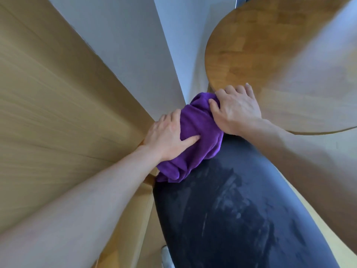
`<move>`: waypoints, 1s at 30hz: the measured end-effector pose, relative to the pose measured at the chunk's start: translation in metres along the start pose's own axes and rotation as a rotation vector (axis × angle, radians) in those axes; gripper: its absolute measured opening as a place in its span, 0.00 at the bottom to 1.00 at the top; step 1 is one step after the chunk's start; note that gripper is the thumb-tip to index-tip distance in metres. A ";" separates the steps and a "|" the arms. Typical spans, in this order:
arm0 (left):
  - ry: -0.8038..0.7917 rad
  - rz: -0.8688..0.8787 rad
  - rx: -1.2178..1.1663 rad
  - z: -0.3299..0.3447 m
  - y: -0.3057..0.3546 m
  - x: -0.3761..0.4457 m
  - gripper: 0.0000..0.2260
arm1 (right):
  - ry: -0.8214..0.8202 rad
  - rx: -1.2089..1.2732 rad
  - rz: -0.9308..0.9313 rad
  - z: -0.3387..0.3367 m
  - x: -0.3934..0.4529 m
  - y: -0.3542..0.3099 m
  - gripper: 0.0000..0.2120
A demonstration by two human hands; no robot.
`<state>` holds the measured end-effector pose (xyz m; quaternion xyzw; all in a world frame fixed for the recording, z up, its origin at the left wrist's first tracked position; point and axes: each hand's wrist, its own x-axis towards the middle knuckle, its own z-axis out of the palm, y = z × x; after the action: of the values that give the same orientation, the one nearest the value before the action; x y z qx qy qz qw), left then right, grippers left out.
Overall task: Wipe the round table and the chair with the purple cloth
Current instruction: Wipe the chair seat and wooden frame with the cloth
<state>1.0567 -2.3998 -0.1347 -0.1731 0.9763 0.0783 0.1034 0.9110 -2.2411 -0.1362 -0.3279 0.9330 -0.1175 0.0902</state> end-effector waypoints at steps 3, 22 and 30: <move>-0.064 -0.073 -0.043 -0.008 0.003 0.014 0.37 | -0.008 -0.020 0.039 -0.001 0.019 -0.007 0.24; 0.164 0.204 -0.305 -0.016 0.000 0.022 0.20 | 0.090 0.373 -0.076 -0.006 -0.034 0.040 0.23; -0.005 -0.022 -0.183 -0.009 0.051 0.009 0.45 | 0.053 0.541 0.207 -0.029 -0.003 0.024 0.20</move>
<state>1.0289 -2.3573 -0.1223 -0.1922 0.9629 0.1665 0.0903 0.8921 -2.2164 -0.1144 -0.1917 0.8983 -0.3608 0.1617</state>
